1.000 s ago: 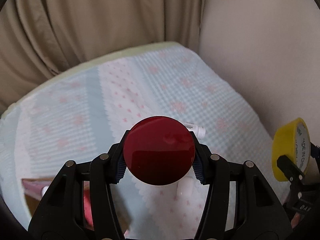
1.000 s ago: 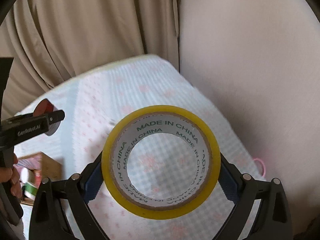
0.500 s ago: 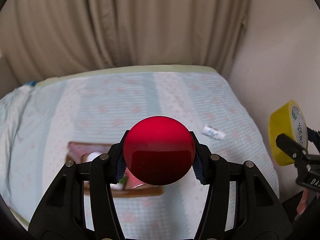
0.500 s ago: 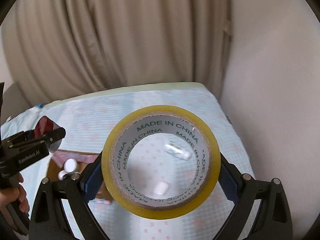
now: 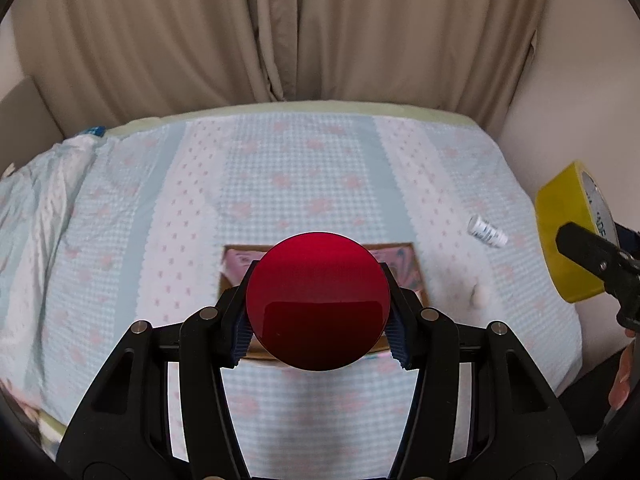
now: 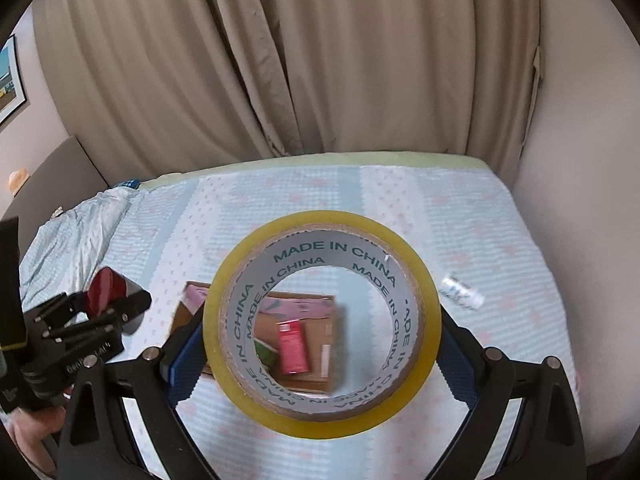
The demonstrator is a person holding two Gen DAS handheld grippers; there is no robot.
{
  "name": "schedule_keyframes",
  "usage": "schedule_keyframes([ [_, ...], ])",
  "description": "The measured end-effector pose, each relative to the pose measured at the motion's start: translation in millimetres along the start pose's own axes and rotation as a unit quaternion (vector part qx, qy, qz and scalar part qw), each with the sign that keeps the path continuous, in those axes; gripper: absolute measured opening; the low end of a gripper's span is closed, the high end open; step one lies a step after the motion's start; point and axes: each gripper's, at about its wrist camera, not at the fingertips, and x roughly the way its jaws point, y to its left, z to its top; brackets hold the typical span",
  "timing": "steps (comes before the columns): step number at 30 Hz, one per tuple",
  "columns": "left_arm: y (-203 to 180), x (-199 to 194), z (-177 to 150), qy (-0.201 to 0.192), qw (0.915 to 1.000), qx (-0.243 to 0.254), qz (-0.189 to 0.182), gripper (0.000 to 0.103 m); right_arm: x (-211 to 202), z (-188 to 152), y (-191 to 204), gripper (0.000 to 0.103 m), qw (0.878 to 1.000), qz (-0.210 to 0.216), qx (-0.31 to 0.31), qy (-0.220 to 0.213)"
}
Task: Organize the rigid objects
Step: 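Carry the red-lidded jar and tape roll over the cardboard box with both tools, then open both tools to drop the jar and tape roll into the box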
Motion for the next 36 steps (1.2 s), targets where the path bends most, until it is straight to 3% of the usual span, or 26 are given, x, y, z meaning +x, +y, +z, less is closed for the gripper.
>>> schedule_keyframes([
  [6,47,34,3,0.030,0.9990,0.020,-0.025,0.050,42,0,53,0.096,0.999,-0.012,0.021,0.033],
  [15,91,102,1,0.087,0.9944,0.050,-0.035,0.050,119,-11,90,0.096,0.990,-0.006,0.084,0.115],
  [29,84,218,-27,0.194,0.9767,0.082,-0.041,0.050,247,-52,67,0.096,0.958,-0.011,0.141,0.249],
  [36,70,247,-34,0.223,0.9677,0.111,-0.036,0.050,279,-59,55,0.096,0.952,-0.005,0.165,0.260],
])
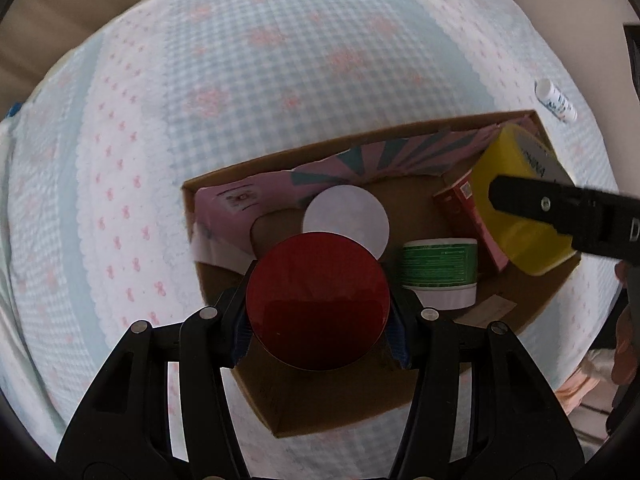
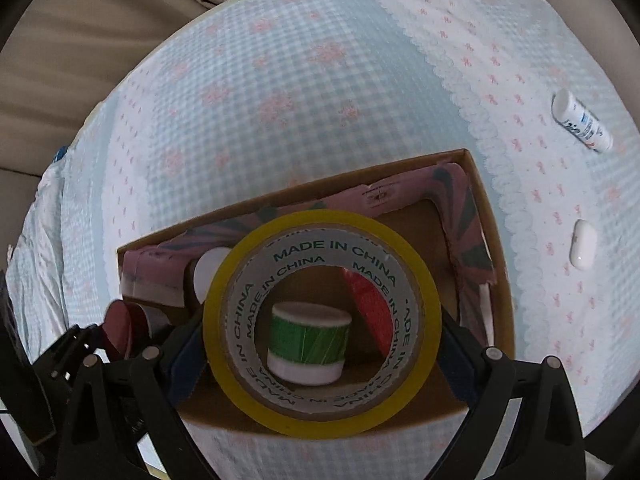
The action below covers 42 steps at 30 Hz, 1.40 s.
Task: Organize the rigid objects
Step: 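Open both tools to drop the jar and tape roll into the box, then move both tools back toward the white bottle and white case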
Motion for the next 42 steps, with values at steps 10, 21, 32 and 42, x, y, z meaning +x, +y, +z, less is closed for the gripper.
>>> schedule_keyframes([
  [10,-6,-9,14,-0.008,0.9999,0.004,0.009,0.102,4,12,-3,0.098,1.000,0.011,0.007,-0.017],
  [21,-7,-31,0,-0.021,0.9998,-0.003,0.002,0.103,-14,6,-12,0.103,0.999,0.024,0.015,-0.041],
  [32,-15,-91,-25,-0.065,0.9978,-0.011,0.009,0.103,-53,-18,4,0.103,0.998,0.027,-0.008,-0.064],
  [42,-16,-171,-73,-0.101,0.9930,-0.061,0.005,0.103,-133,-57,17,0.103,0.993,0.027,-0.060,-0.094],
])
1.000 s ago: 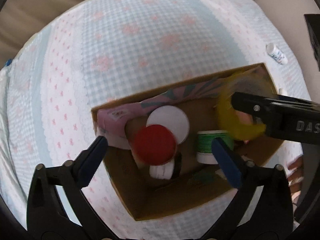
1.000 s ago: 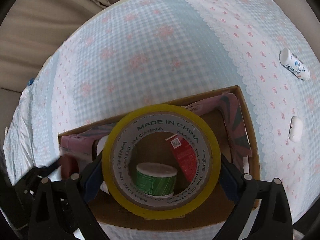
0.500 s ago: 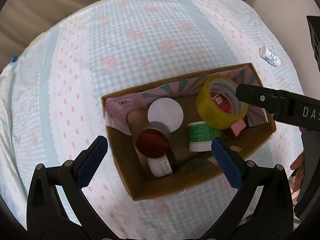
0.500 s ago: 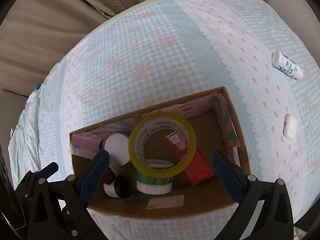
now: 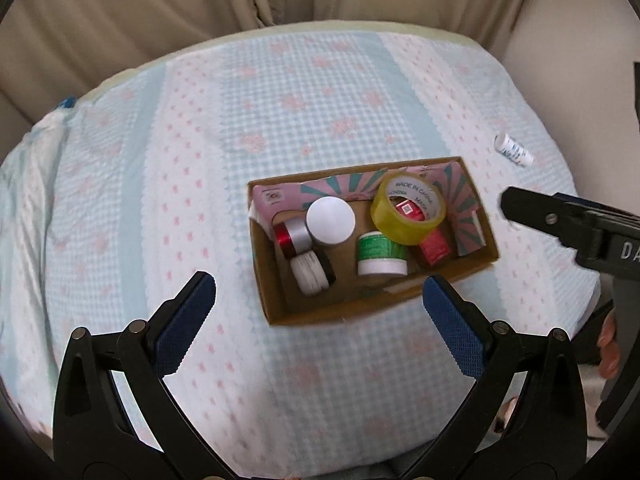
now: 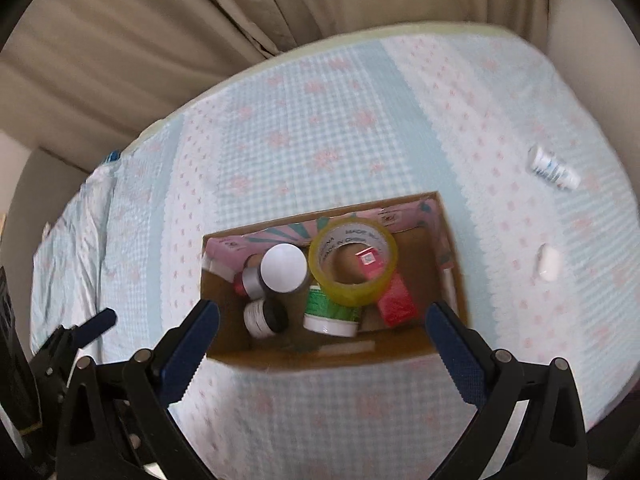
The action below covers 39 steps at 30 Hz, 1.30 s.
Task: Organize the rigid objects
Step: 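Move both tools back toward the white bottle and white case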
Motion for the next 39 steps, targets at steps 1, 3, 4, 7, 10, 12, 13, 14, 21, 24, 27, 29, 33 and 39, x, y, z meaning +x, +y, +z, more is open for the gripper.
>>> schedule_keyframes([
  [1,-1,-10,-5,-0.005,1.0000,-0.005,-0.006,0.103,-10,-2,0,0.103,1.000,-0.006,-0.007,-0.004],
  [3,-4,-24,-11,-0.012,0.9998,-0.011,-0.009,0.103,-34,-6,-3,0.103,1.000,-0.015,-0.016,-0.015],
  [4,-7,-34,-14,-0.018,0.9997,-0.014,-0.011,0.103,-44,-8,-6,0.103,0.999,-0.022,-0.017,-0.023],
  [7,-17,-57,-22,-0.039,0.9990,-0.020,-0.009,0.103,-76,-15,-16,0.103,0.998,-0.039,-0.026,-0.041],
  [10,-36,-79,-27,-0.065,0.9977,-0.018,0.000,0.103,-107,-23,-30,0.103,0.996,-0.056,-0.038,-0.057],
  [12,-52,-89,-27,-0.080,0.9966,-0.018,-0.003,0.103,-123,-27,-44,0.103,0.996,-0.061,-0.038,-0.061],
  [13,-63,-92,-28,-0.084,0.9962,-0.020,-0.009,0.103,-128,-29,-51,0.103,0.995,-0.060,-0.038,-0.063],
  [14,-74,-94,-28,-0.085,0.9960,-0.023,-0.011,0.103,-135,-30,-61,0.103,0.995,-0.061,-0.036,-0.070],
  [21,-166,-96,-24,-0.100,0.9936,-0.052,0.001,0.103,-157,-29,-123,0.103,0.993,-0.053,-0.072,-0.082],
  [24,-207,-87,-23,-0.100,0.9922,-0.075,-0.008,0.103,-162,-20,-163,0.103,0.992,-0.051,-0.091,-0.068],
  [27,-246,-72,-21,-0.085,0.9930,-0.082,-0.007,0.103,-164,-12,-203,0.103,0.991,-0.043,-0.115,-0.061],
  [29,-271,-62,-19,-0.079,0.9935,-0.081,-0.013,0.103,-162,-8,-225,0.103,0.989,-0.049,-0.132,-0.055],
  [33,-311,-38,-16,-0.066,0.9959,-0.061,-0.012,0.103,-153,3,-266,0.103,0.986,-0.048,-0.155,-0.043],
  [39,-348,9,-7,-0.044,0.9981,-0.019,-0.039,0.103,-125,25,-301,0.103,0.985,-0.051,-0.165,-0.027],
])
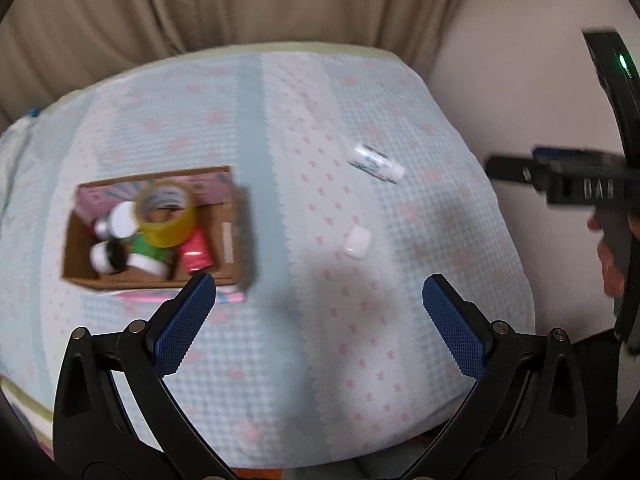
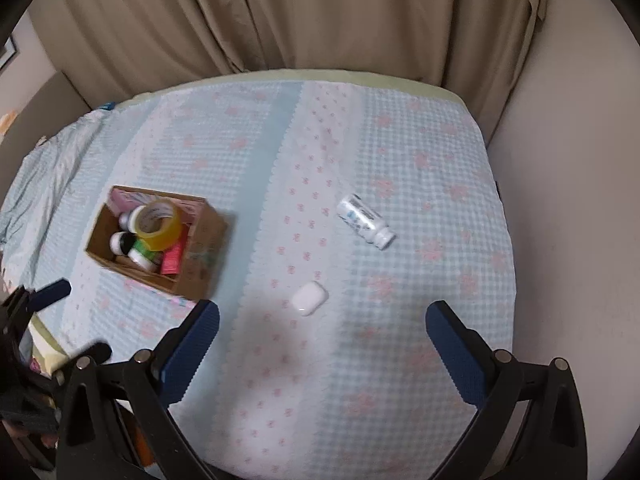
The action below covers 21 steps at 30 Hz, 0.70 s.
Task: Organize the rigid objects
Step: 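Move both tools back toward the white bottle and white case, then grasp the white case with the left tool while the right tool grasps the white bottle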
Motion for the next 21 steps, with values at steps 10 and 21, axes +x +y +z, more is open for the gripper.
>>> schedule_keyframes([
  [10,-26,93,26,0.040,0.9985,0.016,-0.034,0.103,66,41,-43,0.103,0.999,0.005,-0.018,0.032],
  [21,-42,223,26,0.079,0.9953,0.049,-0.027,0.090,181,81,-68,0.102,0.992,0.032,-0.113,0.050],
])
